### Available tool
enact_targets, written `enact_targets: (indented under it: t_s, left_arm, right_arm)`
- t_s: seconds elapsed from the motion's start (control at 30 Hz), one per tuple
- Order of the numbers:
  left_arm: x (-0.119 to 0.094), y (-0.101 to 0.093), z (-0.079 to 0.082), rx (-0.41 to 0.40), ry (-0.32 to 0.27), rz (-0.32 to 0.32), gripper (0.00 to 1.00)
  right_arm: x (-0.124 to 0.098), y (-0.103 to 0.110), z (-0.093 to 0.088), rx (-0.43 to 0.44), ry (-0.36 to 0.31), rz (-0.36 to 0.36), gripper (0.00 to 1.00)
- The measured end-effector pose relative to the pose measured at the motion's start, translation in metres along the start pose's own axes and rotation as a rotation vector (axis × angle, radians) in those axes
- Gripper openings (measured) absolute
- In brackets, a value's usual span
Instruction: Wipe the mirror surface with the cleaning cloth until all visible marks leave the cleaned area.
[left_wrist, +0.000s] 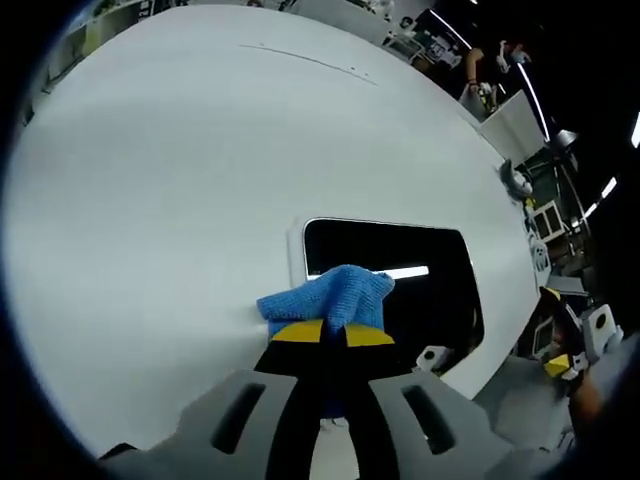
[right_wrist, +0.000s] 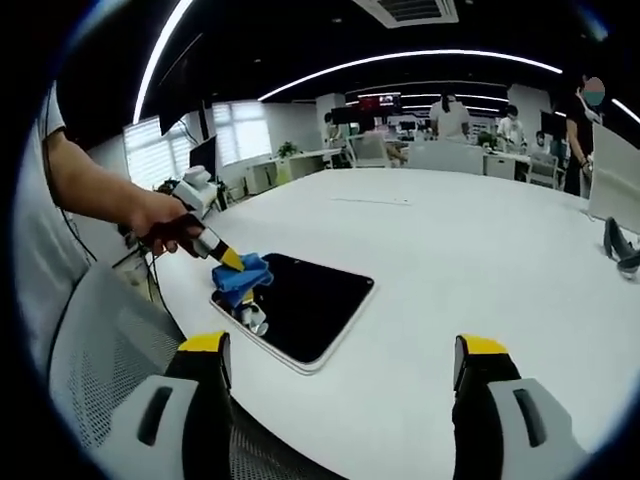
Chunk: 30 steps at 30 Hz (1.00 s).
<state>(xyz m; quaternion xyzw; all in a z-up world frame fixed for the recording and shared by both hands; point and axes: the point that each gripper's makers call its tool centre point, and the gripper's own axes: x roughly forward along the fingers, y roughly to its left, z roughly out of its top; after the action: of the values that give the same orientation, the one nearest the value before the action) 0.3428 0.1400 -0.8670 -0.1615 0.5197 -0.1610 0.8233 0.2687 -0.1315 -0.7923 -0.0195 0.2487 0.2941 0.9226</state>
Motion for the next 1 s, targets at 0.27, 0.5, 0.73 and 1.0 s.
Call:
enact_targets:
  t_s: [0.27, 0.5, 0.73, 1.0]
  left_arm:
    - [-0.005, -0.003, -0.013, -0.016, 0.01, -0.01, 0.02]
    - [-0.008, -0.006, -0.022, -0.033, 0.008, -0.022, 0.03]
    - [-0.013, -0.008, -0.033, -0.051, 0.017, -0.034, 0.03]
    - [-0.015, -0.009, -0.039, -0.065, 0.03, -0.043, 0.03]
  right_arm:
    - [0.002, 0.002, -0.005, -0.049, 0.026, 0.011, 0.95]
    - [0.001, -0.003, -0.008, -0.049, 0.046, -0.012, 0.93]
    - [0.0, -0.006, -0.008, -0.02, 0.047, -0.027, 0.94]
    - [-0.001, -0.007, -0.007, -0.05, 0.043, -0.036, 0.97]
